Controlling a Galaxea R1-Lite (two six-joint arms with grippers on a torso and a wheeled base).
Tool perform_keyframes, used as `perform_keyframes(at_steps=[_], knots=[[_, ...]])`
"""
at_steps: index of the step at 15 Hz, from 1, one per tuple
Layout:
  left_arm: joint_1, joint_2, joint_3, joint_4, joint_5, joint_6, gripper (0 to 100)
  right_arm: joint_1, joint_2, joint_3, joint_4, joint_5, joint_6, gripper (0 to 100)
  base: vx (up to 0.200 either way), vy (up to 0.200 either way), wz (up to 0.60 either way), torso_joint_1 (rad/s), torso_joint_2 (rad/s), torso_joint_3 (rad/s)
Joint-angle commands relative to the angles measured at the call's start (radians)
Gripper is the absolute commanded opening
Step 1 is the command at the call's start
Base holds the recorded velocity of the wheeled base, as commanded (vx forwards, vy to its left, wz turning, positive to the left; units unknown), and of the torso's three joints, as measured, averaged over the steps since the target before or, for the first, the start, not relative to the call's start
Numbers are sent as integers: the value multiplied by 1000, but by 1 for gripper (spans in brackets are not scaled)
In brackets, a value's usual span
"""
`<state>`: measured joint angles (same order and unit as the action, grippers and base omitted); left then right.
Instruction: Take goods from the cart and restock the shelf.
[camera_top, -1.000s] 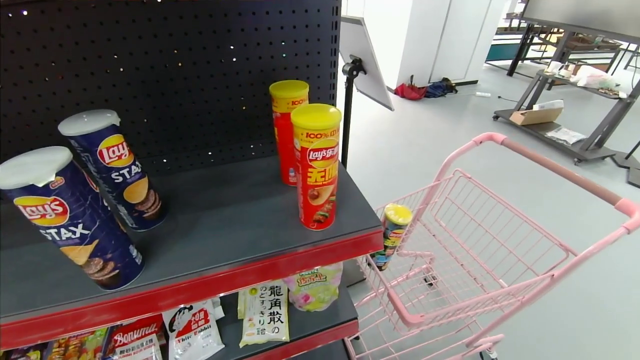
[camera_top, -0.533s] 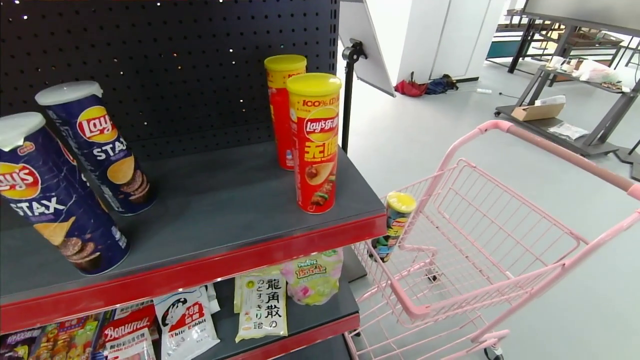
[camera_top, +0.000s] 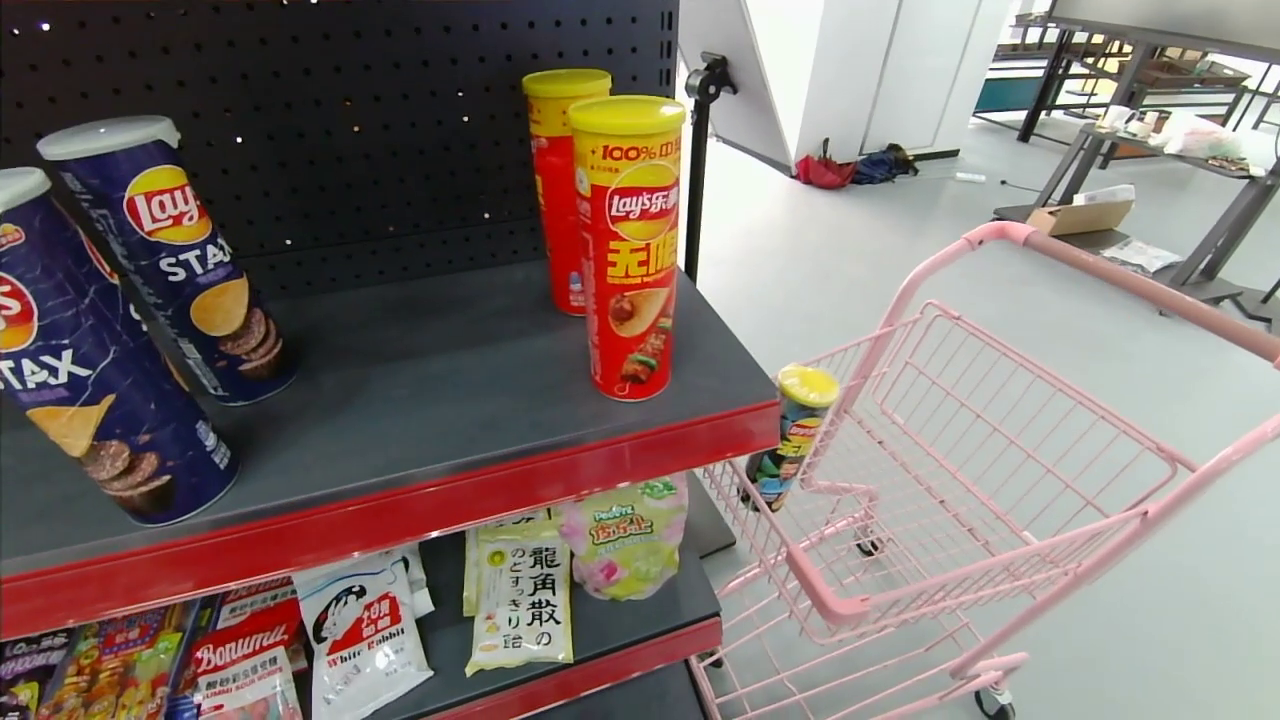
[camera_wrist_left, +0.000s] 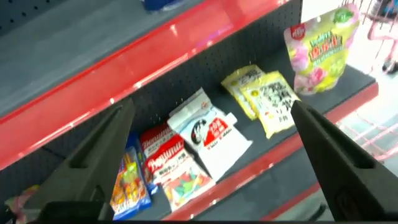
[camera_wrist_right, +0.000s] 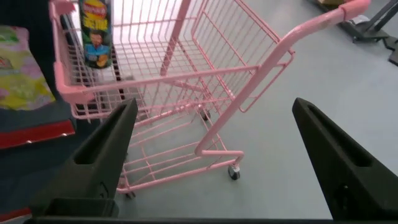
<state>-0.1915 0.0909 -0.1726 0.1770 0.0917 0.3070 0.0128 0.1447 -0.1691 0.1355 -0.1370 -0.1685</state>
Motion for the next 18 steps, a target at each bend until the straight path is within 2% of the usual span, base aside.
perform_keyframes(at_steps=[1,3,4,5,6,7,9,10,13,15,18], knots=[[0,1,81,-85,-17,-19,100,16,559,-253,-225,114,176,100,0,0,0,0,0,0],[0,3,140,-186,-15,-37,100,19,794,-294,-332,198,147,100,0,0,0,0,0,0],[1,1,143,-197,-13,-39,100,18,843,-303,-353,228,132,100,0,0,0,0,0,0],[1,1,128,-194,-10,-51,100,39,992,-354,-375,318,127,100,0,0,0,0,0,0],[1,3,113,-182,-9,-52,100,59,1093,-383,-396,340,129,100,0,0,0,0,0,0],[3,3,90,-151,-9,-71,100,75,1217,-401,-478,340,130,100,0,0,0,0,0,0],[7,4,50,-70,3,-123,100,111,1382,-398,-695,338,130,100,0,0,0,0,0,0],[12,3,42,-22,34,-149,100,148,1480,-398,-801,338,130,100,0,0,0,0,0,0],[12,3,48,-22,43,-149,100,205,1576,-449,-810,336,146,100,0,0,0,0,0,0],[12,1,48,-22,51,-149,100,253,1619,-489,-810,335,201,100,0,0,0,0,0,0],[12,1,50,-22,52,-147,100,279,1708,-523,-838,300,213,100,0,0,0,0,0,0]])
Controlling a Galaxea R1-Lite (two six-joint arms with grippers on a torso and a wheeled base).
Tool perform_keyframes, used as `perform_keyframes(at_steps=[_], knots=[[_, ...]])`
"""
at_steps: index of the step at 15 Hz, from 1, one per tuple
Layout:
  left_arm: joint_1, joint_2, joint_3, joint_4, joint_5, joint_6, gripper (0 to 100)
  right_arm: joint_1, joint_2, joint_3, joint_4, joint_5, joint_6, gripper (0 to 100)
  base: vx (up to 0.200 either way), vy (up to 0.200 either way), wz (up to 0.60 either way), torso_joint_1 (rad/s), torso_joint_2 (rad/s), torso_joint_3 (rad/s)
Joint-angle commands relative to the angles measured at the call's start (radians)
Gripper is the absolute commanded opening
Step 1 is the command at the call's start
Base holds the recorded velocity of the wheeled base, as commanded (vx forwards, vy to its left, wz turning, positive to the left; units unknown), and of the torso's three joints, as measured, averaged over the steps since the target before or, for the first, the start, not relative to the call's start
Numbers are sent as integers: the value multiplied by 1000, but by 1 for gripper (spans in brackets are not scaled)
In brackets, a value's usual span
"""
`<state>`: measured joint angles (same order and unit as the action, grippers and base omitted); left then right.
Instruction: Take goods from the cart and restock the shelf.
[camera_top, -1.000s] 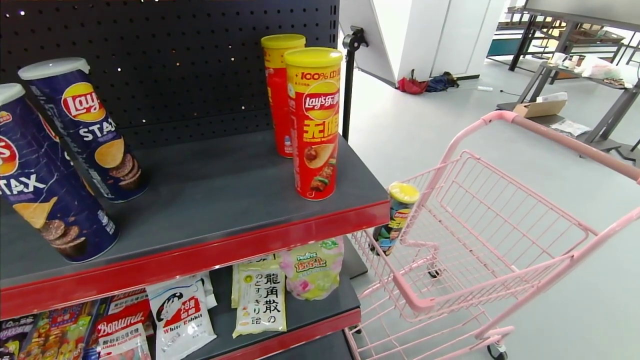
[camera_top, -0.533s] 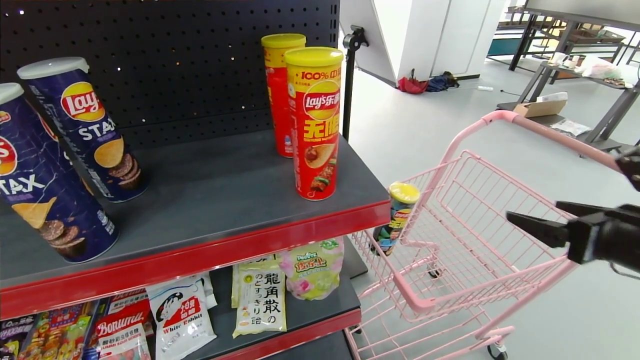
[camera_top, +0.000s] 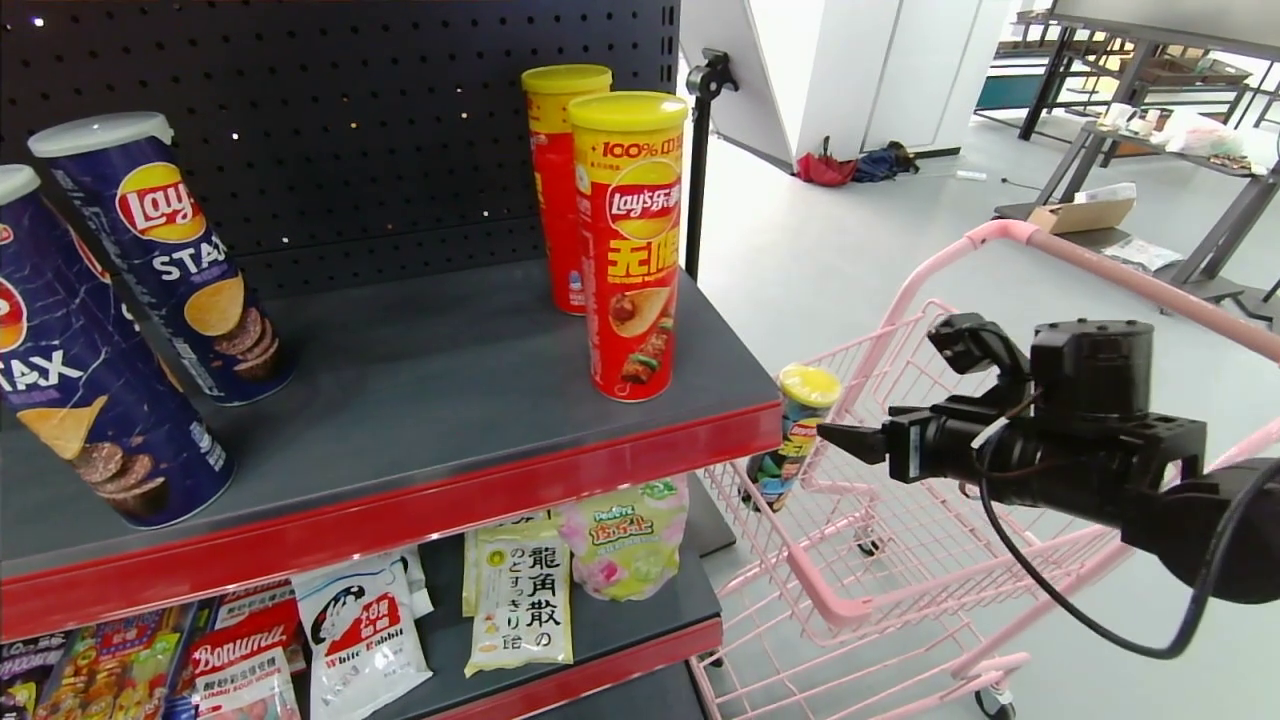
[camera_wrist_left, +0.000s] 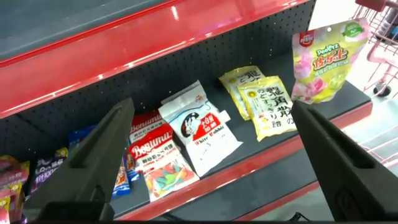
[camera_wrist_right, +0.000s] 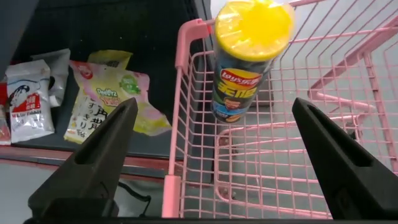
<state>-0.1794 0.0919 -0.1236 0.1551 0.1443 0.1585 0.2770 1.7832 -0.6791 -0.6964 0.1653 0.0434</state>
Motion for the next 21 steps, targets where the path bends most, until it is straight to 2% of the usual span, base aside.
perform_keyframes(at_steps=[1,6,9,11,14,18,21], knots=[[0,0,1,1,0,3,100,16,90,-13,-31,-6,1,100,0,0,0,0,0,0],[0,0,7,1,0,4,100,10,193,-33,-114,-38,4,100,0,0,0,0,0,0],[0,2,9,0,0,4,100,16,239,-89,-117,-40,47,100,0,0,0,0,0,0],[0,2,9,1,0,4,100,28,289,-154,-118,-76,84,100,0,0,0,0,0,0],[0,0,7,0,15,4,100,30,340,-181,-118,-86,82,100,0,0,0,0,0,0],[0,2,10,1,17,4,100,28,427,-221,-219,-95,81,100,0,0,0,0,0,0],[0,2,15,1,17,4,100,24,484,-269,-227,-109,78,100,0,0,0,0,0,0]])
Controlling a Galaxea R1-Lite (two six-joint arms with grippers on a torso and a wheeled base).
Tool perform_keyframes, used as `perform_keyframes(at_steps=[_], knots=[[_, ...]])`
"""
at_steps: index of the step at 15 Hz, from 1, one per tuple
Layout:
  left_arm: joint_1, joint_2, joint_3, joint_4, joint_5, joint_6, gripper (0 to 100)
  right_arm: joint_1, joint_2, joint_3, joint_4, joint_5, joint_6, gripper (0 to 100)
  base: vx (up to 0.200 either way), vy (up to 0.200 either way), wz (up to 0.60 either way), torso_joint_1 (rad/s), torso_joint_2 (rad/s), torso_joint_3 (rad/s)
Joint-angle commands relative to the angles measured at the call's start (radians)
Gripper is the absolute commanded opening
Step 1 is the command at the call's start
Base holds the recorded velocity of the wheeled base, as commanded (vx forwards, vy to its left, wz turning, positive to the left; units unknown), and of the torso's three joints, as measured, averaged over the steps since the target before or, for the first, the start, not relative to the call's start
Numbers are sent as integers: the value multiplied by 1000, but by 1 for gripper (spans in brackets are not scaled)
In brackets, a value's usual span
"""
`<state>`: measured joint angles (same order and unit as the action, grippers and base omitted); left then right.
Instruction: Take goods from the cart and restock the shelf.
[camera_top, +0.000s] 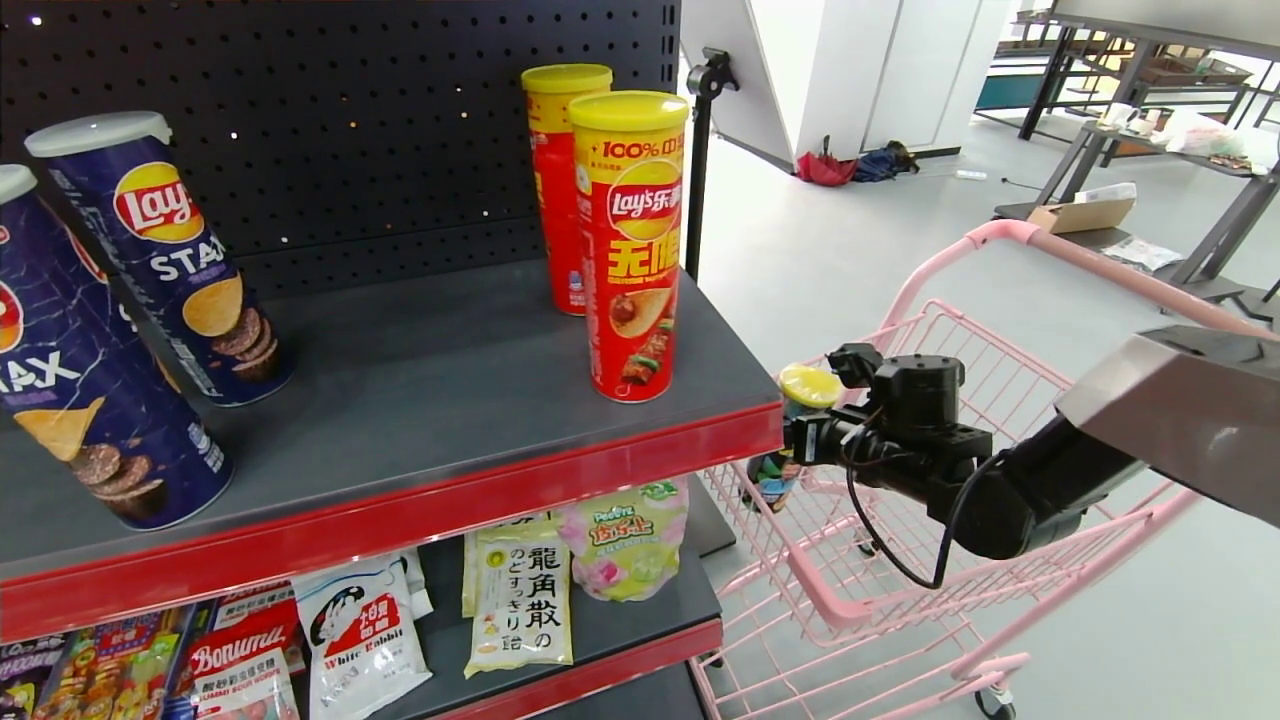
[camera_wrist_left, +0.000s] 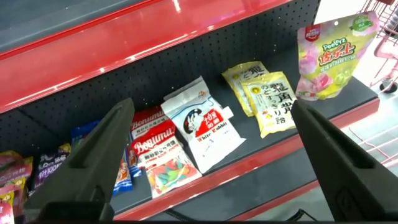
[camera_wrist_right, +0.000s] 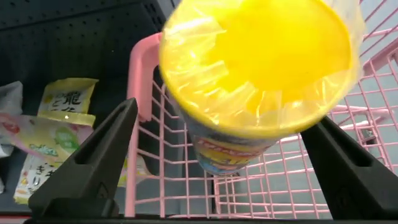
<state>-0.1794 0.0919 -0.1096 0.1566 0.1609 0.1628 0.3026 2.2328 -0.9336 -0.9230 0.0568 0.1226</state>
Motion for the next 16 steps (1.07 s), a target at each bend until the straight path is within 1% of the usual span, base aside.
perform_keyframes(at_steps=[1,5,8,9,13,15,16], knots=[[0,2,1,0,2,0,100,-5,54,-39,0,-17,0,100,0,0,0,0,0,0],[0,2,1,1,0,0,100,-17,91,-105,1,-20,0,100,0,0,0,0,0,0],[0,2,1,1,0,0,100,-17,117,-119,-5,-23,-3,100,0,0,0,0,0,0],[0,2,1,1,0,0,100,-17,126,-126,-8,-22,0,0,0,0,0,0,0,0],[0,2,1,0,0,0,100,-17,125,-128,-8,-25,-1,0,0,0,0,0,0,0],[0,2,1,1,0,0,100,-16,51,-73,-17,-95,-8,0,0,0,0,0,0,0],[0,2,1,1,-1,0,100,-13,-8,-39,-11,-107,-12,0,0,0,0,0,0,0]])
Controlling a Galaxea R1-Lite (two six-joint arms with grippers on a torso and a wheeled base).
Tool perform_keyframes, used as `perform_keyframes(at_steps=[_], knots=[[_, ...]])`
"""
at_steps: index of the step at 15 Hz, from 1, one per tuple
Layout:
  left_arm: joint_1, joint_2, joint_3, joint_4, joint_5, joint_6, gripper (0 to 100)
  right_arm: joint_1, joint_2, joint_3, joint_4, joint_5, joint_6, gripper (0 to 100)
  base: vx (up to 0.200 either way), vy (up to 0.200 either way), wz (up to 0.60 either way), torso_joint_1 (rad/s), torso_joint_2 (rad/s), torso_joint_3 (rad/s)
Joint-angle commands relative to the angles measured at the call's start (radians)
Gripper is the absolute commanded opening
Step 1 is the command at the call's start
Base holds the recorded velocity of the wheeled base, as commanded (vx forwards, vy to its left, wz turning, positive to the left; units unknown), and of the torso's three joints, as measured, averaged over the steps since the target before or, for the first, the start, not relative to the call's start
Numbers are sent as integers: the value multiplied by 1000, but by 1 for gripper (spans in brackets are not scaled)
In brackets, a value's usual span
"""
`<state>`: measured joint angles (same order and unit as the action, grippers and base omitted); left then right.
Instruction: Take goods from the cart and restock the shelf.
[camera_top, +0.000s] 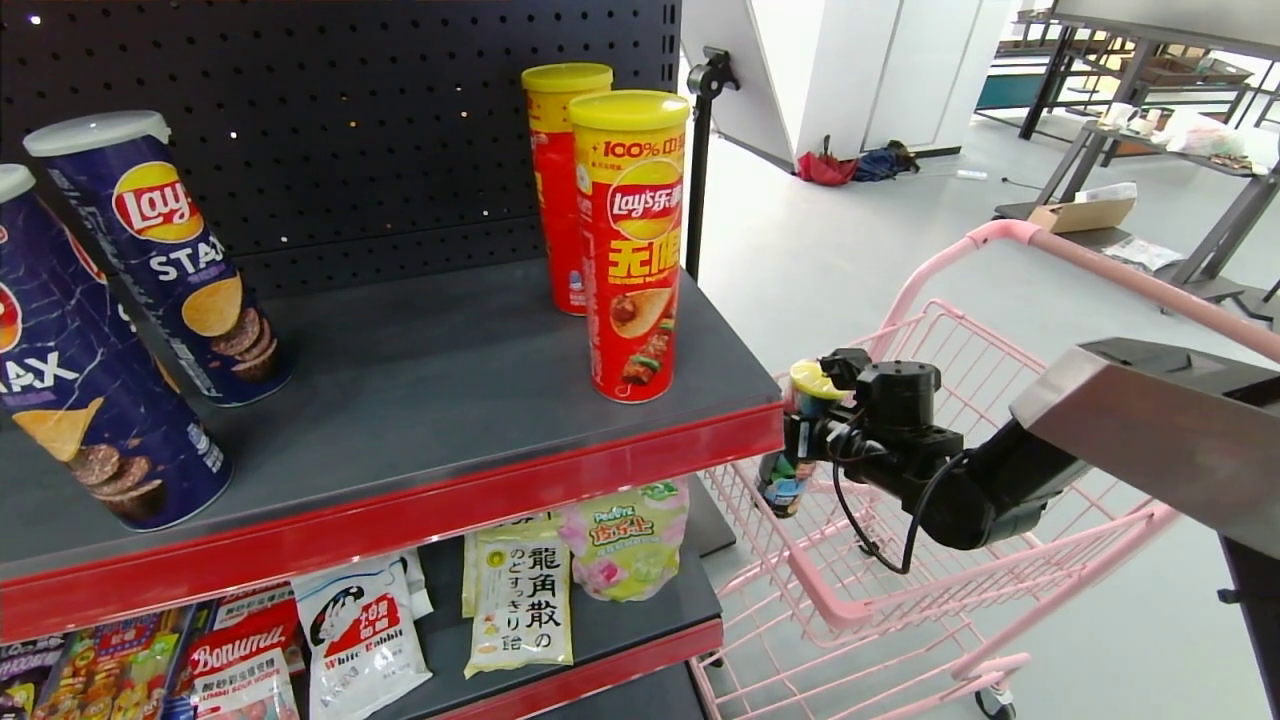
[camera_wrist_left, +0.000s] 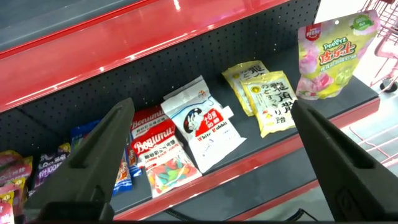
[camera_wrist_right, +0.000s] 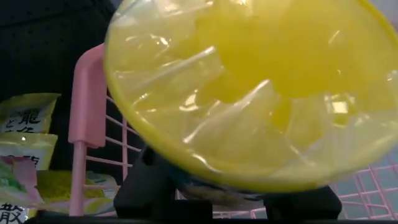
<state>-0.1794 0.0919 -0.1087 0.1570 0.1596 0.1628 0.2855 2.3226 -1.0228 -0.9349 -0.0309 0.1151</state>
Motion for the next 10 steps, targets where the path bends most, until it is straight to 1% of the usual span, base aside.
perform_keyframes(at_steps=[1,3,4,5,6,7,8,10], knots=[[0,2,1,-1,0,-2,100,4,-146,73,5,-21,-12,0,0,0,0,0,0,0],[0,2,1,1,-6,-2,100,-2,-330,142,8,-44,-68,0,0,0,0,0,0,0],[0,2,1,-1,-6,0,100,-2,-379,161,8,-57,-77,0,0,0,0,0,0,0],[0,2,1,1,-9,-2,100,-3,-512,231,21,-109,-106,0,0,0,0,0,0,0],[0,2,1,1,-9,-2,100,-9,-626,271,100,-156,-166,0,0,0,0,0,0,0],[0,2,1,1,-11,-2,100,-14,-752,291,223,-169,-192,0,0,0,0,0,0,0],[-2,2,0,1,-14,-2,100,-11,-867,290,355,-173,-190,0,0,0,0,0,0,0],[-2,2,0,-1,-17,0,100,-3,-1094,306,564,-176,-195,0,0,0,0,0,0,0]])
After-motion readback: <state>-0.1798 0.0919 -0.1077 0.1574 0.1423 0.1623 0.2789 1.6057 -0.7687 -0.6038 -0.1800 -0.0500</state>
